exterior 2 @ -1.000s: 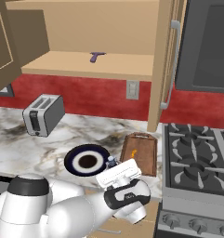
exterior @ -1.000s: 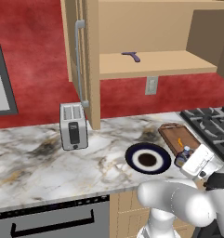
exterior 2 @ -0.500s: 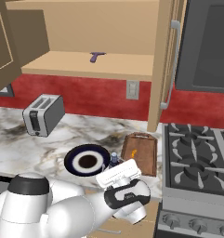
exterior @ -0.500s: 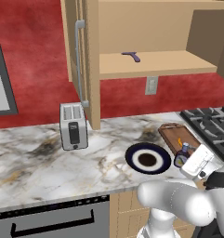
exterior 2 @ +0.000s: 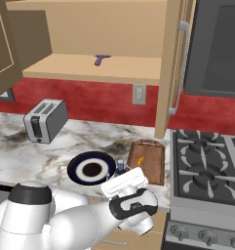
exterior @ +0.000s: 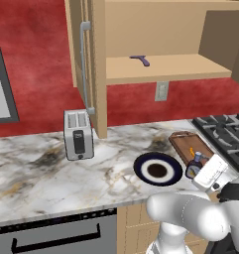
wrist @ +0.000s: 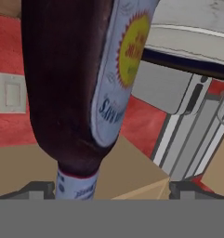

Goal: Pick the shrimp from the plate and place it on the cutting board. Then pick the condiment bottle from the cabinet and place it next to the cutting board.

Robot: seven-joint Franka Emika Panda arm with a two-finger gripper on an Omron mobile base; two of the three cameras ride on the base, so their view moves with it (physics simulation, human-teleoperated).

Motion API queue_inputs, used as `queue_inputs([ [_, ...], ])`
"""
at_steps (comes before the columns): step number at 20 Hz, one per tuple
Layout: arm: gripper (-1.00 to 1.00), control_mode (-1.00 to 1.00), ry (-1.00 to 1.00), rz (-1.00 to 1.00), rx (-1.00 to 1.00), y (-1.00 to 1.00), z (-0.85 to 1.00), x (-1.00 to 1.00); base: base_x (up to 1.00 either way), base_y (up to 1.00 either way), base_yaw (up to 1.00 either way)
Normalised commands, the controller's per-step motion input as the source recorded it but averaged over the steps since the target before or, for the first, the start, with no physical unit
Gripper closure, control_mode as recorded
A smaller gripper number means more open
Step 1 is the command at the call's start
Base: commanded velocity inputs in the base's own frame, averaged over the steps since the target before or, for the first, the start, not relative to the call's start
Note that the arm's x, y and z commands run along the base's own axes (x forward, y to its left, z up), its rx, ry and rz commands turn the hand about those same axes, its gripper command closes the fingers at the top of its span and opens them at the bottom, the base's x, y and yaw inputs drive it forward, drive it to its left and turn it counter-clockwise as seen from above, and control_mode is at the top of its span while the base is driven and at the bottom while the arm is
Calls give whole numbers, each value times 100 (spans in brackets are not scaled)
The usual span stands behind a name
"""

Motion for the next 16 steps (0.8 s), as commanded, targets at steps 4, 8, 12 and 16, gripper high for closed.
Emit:
queue_inputs([
  [4, -100, -100, -1, 0, 0, 0, 0, -3, 0, 0, 0],
  [8, -100, -100, -1, 0, 0, 0, 0, -1, 0, 0, 0],
  [12, -100, -100, -2, 0, 0, -2, 0, 0, 0, 0, 0],
  [16, -100, -100, -3, 0, 0, -12, 0, 0, 0, 0, 0],
])
